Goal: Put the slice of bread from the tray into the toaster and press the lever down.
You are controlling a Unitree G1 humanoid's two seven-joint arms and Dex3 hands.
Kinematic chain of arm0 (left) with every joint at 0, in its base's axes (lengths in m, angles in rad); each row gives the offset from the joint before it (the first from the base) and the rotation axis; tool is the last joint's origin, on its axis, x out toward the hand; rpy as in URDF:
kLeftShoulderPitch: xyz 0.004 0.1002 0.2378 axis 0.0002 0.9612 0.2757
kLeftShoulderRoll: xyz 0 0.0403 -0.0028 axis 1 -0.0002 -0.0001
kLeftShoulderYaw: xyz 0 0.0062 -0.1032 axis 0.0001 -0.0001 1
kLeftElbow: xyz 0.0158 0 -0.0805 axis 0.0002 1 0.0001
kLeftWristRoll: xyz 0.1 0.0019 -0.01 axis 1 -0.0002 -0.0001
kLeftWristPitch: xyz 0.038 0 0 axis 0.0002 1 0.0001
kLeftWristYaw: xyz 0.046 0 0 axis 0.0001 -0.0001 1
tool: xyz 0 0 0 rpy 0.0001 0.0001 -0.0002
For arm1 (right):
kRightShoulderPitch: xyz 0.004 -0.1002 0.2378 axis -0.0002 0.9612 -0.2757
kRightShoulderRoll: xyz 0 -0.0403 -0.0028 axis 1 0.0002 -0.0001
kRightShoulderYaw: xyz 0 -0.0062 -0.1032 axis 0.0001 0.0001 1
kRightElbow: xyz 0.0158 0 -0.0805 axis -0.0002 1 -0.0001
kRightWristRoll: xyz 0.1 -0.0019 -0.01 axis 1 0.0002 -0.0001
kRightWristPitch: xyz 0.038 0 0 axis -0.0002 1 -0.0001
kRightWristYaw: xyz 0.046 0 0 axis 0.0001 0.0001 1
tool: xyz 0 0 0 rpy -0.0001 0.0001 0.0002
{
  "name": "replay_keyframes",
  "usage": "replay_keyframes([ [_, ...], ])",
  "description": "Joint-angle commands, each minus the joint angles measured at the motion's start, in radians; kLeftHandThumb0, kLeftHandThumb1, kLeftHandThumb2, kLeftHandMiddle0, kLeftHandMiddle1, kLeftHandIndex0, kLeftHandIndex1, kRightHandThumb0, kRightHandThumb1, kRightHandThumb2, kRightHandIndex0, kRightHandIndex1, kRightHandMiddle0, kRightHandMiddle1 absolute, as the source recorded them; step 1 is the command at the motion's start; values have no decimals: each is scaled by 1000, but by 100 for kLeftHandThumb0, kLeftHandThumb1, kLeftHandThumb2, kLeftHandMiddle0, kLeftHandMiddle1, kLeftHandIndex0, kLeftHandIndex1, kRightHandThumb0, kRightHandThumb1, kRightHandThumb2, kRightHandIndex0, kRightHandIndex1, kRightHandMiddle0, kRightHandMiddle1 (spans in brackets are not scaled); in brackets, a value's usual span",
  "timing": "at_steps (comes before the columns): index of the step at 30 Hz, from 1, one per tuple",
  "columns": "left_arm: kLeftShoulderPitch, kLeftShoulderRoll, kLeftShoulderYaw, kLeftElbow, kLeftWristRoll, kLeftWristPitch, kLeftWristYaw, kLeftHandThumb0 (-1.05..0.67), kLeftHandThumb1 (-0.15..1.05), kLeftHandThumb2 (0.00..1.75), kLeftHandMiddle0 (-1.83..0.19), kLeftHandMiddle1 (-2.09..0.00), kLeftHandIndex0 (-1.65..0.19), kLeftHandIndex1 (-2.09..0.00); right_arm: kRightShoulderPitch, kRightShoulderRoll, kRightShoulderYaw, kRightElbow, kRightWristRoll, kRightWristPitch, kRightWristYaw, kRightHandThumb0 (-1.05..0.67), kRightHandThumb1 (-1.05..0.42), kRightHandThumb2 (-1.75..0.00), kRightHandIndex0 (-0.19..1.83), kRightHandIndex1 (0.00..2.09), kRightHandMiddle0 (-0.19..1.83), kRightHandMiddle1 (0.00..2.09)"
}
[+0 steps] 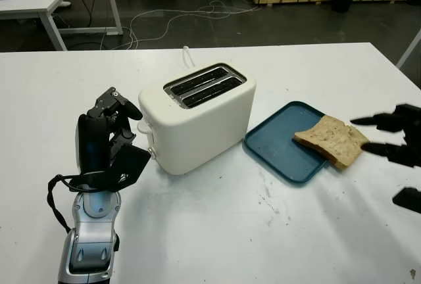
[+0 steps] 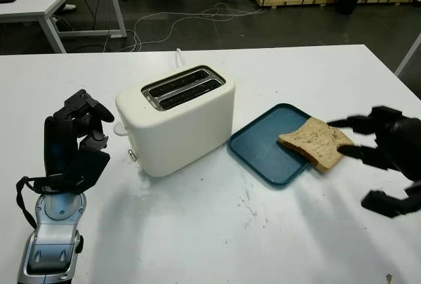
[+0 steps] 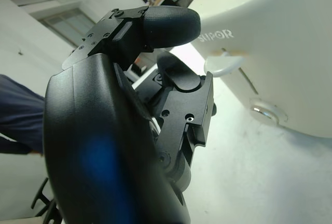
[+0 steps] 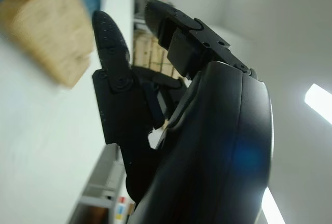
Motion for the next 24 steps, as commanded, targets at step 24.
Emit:
replay_keyframes([
  [24,-2,1,9,3,-3,-28,-7,7,92,85,-104,-175,-66,-175,-177,7,494,264,-286,337,-490,-56,-83,-1,28,0,2,0],
])
